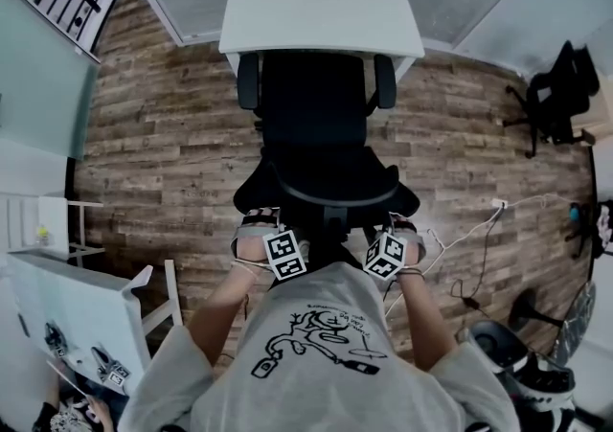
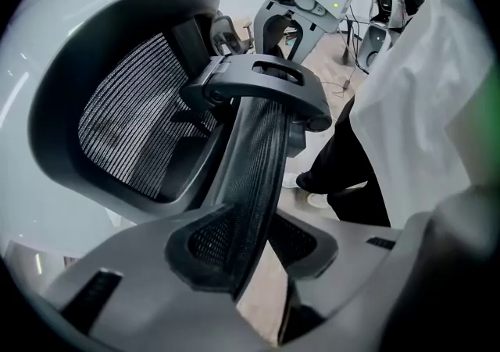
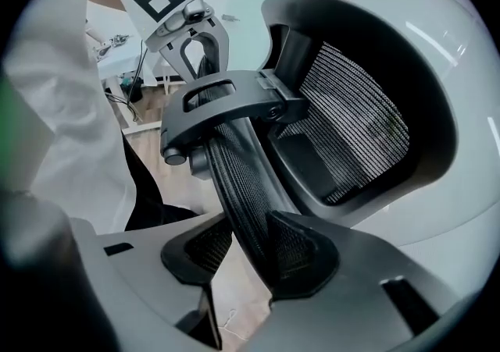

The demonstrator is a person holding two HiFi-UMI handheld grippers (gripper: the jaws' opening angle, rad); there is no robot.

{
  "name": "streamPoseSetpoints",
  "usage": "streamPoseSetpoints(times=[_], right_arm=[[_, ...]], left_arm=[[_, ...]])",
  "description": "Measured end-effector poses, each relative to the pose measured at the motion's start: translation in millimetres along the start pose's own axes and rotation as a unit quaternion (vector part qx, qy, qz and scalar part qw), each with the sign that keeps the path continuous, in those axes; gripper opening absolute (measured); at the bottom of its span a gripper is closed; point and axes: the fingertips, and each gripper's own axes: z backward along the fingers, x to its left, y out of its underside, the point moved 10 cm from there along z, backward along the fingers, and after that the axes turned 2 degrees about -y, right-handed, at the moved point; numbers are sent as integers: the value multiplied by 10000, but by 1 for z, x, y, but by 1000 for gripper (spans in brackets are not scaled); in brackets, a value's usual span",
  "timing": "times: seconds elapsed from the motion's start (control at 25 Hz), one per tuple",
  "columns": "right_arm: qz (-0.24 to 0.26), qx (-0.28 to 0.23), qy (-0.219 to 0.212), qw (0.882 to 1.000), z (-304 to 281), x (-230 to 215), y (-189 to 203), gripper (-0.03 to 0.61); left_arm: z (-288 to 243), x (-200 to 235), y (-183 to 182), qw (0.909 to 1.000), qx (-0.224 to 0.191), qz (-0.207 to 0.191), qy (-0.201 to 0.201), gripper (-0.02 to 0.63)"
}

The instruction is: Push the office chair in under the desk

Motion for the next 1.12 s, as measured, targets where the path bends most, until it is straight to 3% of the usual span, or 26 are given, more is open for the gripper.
streamPoseSetpoints(times=[1.12], right_arm=[[-25, 52, -74, 10000, -28, -67, -13, 169]], left_arm=[[-29, 63, -15, 9999, 110, -100, -58, 137]])
